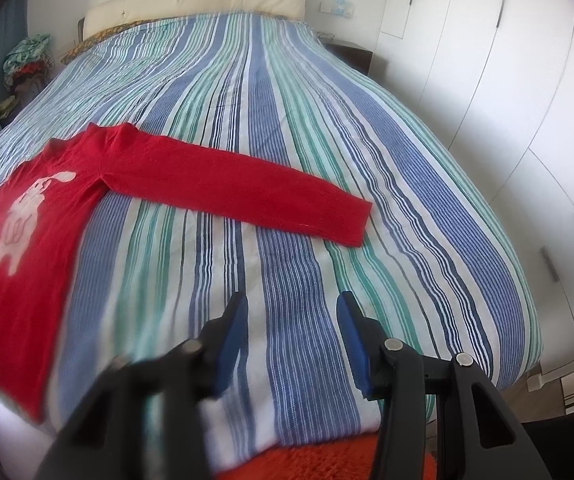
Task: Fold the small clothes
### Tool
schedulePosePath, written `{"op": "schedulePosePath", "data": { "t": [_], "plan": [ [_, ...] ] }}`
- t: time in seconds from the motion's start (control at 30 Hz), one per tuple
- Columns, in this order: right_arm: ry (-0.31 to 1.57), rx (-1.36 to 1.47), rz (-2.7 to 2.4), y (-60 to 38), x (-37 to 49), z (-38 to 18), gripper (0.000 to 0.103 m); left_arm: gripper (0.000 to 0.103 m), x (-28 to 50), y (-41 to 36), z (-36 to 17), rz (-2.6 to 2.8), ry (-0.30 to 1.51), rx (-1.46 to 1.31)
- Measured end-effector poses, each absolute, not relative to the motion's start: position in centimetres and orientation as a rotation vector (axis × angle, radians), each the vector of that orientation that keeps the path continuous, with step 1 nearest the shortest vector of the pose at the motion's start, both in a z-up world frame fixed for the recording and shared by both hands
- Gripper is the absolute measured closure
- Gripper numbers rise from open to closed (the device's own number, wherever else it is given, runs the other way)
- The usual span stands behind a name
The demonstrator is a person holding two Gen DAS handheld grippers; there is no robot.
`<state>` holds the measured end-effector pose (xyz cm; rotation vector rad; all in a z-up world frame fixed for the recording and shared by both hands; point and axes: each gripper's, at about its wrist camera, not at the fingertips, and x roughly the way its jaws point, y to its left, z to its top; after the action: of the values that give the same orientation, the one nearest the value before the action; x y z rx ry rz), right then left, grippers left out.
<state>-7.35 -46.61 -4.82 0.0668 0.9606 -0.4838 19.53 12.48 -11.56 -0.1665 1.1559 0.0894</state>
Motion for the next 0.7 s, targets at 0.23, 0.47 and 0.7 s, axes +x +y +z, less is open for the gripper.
{"op": "schedulePosePath", "data": {
  "t": [0.23,0.47,0.7],
  "plan": [
    [0.958,0.085,-0.495,-46.8,-7.8,-4.8,0.056,0.001,20.1,11.7,-13.9,0.131,1.204,-0.084],
    [0.981,0.059,-0.486,-46.4,-7.2,-5.1,0.056,0.0,19.6,10.8,-14.5,0.139,1.155,-0.022],
    [0.996,0.067,-0.475,-46.5,-7.1,-5.4,0.055,0.0,19.8,10.6,-14.2,0.135,1.178,-0.003]
  ]
}}
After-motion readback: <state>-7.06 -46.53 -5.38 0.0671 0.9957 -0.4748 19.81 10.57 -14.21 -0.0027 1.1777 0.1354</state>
